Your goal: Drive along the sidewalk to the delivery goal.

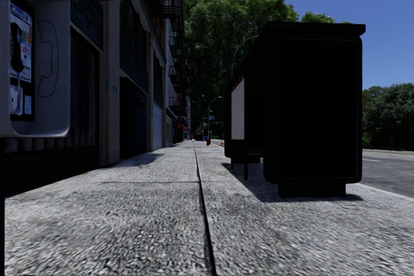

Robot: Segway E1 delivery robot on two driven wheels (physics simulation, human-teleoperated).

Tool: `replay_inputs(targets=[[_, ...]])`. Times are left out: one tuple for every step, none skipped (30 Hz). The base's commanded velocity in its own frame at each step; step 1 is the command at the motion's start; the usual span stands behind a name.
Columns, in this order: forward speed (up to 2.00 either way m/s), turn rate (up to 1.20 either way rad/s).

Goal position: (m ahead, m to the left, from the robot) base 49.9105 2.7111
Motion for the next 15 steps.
replay_inputs(targets=[[2.00,0.00],[2.00,0.04],[2.00,0.17],[2.00,0.25],[2.00,0.25],[2.00,0.36],[2.00,0.43],[2.00,0.46],[2.00,0.46],[2.00,0.46],[2.00,0.46],[2.00,0.46],[2.00,0.46],[2.00,0.46],[2.00,0.46]])
